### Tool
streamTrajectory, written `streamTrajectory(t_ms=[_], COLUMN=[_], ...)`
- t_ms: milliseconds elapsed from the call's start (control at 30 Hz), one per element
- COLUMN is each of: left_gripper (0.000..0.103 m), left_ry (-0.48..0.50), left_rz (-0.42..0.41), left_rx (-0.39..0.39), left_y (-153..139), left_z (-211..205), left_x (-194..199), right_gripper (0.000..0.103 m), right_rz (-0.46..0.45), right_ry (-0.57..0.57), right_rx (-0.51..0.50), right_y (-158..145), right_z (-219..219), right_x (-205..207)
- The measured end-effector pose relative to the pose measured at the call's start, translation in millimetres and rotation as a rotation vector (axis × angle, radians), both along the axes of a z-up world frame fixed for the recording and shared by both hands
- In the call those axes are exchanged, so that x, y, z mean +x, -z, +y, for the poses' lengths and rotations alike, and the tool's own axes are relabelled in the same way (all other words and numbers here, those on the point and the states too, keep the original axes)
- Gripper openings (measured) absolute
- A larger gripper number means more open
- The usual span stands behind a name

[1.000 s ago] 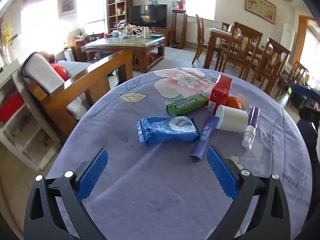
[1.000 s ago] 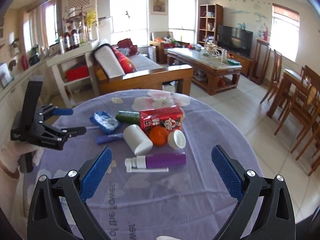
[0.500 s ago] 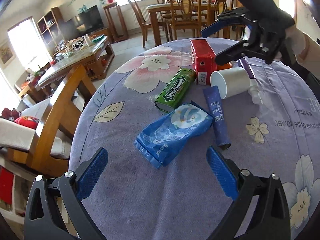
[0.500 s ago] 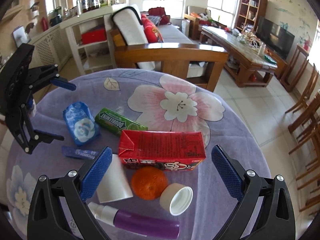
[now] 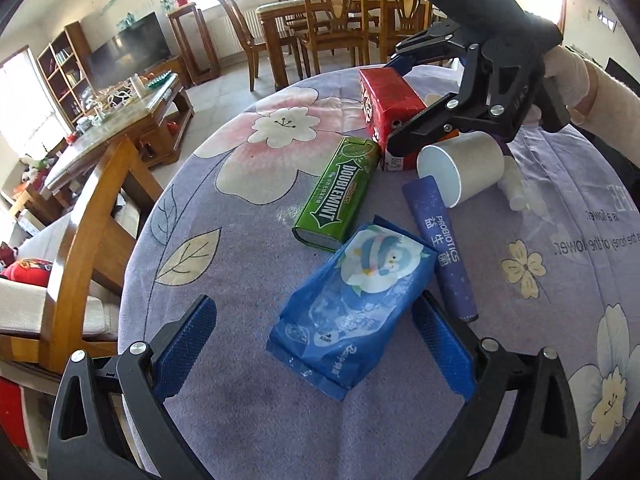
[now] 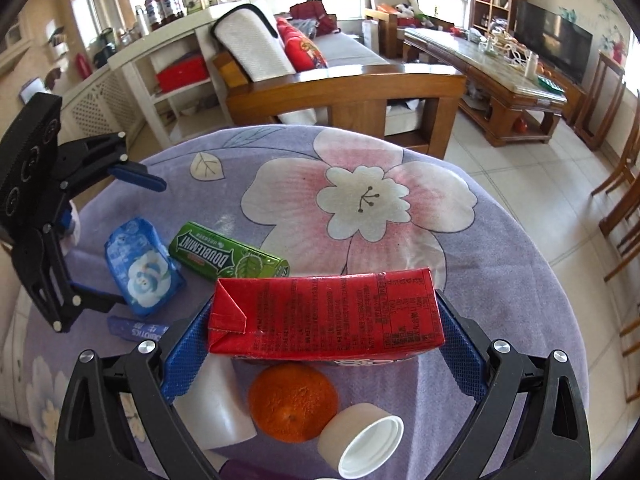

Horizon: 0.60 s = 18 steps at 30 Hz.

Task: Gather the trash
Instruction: 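Grasp the blue wrapper with the left tool while the right tool grasps the red juice box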

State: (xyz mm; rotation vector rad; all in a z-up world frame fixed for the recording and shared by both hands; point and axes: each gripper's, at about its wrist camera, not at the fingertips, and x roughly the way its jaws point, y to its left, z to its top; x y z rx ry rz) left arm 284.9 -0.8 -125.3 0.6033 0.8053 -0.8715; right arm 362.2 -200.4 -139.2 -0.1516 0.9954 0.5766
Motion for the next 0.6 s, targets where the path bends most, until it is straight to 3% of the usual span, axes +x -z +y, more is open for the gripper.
streamTrajectory(t_ms=[33, 133, 233, 367, 433, 600], left_gripper=[0.097, 0.097, 0.079, 0.065, 0.048, 0.042], left_ry=[0.002, 0.025, 0.062, 0.031, 0.013, -0.067], left_rz=[-0.003, -0.017, 0.064, 0.068, 0.065, 0.017], left_rx=[-0.005, -0.035, -0.041, -0.042, -0.05, -0.042], left_y=[-1.0, -4.2, -0.7, -1.0, -2.2, -4.6], left_z=[-0.6, -2.7, -10.6, -13.1, -13.9, -16.6], left_x=[-0.1, -5.2, -8.2, -11.2, -12.5, -20.8], right_gripper=[0.091, 0.089, 0.089, 0.089, 0.089, 0.089], right_rz=[0.006, -0.002, -0.001, -0.027, -0.04, -0.049], right_ry=[0.003, 0.019, 0.04, 0.074, 0.092, 0.138], right_rx=[0.012, 0.023, 0.051, 0.092, 0.118, 0.213], right_y=[1.4, 1.9, 0.9, -9.8, -17.7, -37.0], right_z=[-1.5, -2.7, -3.8, -11.0, -15.8, -32.3], right_x=[-0.3, -2.8, -6.9, -17.6, -23.8, -42.7])
